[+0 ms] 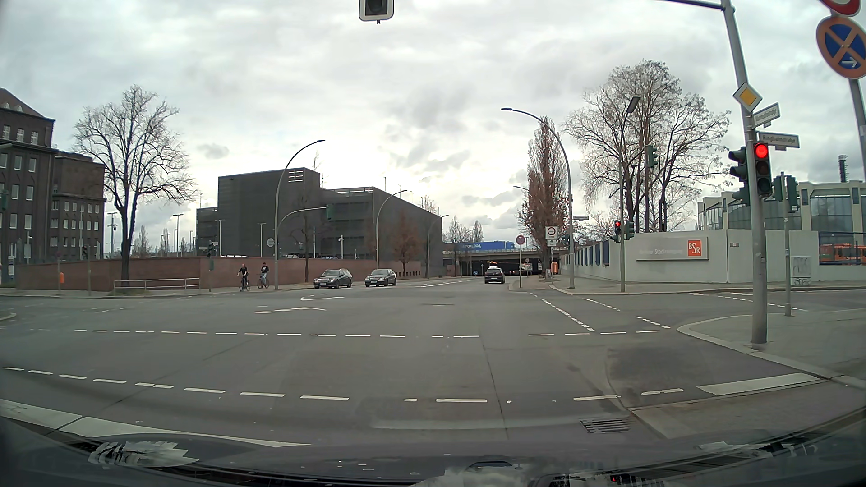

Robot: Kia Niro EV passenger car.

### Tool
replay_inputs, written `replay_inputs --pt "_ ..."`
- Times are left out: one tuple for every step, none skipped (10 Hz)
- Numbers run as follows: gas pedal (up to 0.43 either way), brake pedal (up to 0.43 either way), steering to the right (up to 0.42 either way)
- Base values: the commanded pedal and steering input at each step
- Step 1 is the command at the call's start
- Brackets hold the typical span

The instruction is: Follow the waypoints while adhering to traffic rules and regulations

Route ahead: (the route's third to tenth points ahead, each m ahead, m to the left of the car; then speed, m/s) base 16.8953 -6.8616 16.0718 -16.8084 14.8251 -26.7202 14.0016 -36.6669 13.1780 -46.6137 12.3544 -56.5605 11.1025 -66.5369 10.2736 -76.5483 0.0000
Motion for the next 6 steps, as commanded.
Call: replay_inputs --pt "0.000 0.409 -0.017" --pt "0.000 0.409 -0.017" --pt "0.000 0.409 -0.017" --pt "0.000 0.409 -0.018" --pt "0.000 0.409 -0.017" --pt "0.000 0.409 -0.018"
